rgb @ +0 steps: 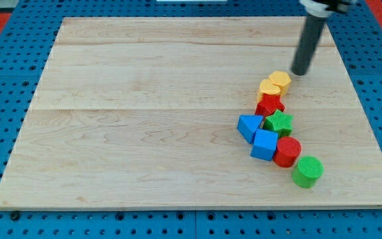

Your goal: Move the red star to the bottom center

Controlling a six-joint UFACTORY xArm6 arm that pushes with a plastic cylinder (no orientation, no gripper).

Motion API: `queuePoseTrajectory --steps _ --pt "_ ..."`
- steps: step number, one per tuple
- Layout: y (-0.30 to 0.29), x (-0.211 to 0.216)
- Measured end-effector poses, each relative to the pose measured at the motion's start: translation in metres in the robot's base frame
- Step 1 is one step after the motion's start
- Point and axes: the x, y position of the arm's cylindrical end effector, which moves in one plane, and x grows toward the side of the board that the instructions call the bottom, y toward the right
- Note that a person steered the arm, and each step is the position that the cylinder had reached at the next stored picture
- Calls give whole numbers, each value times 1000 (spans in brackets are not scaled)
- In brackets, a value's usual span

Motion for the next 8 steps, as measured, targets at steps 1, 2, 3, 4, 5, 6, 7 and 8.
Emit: queuePoseTrajectory --steps 1,2,3,4,5,6,7,8 --pt "3 54" --pt "-11 50" --pt "-28 15" --pt "-48 1" --pt "9 15" --pt "-19 34" --pt "-60 10" --pt "-95 -16"
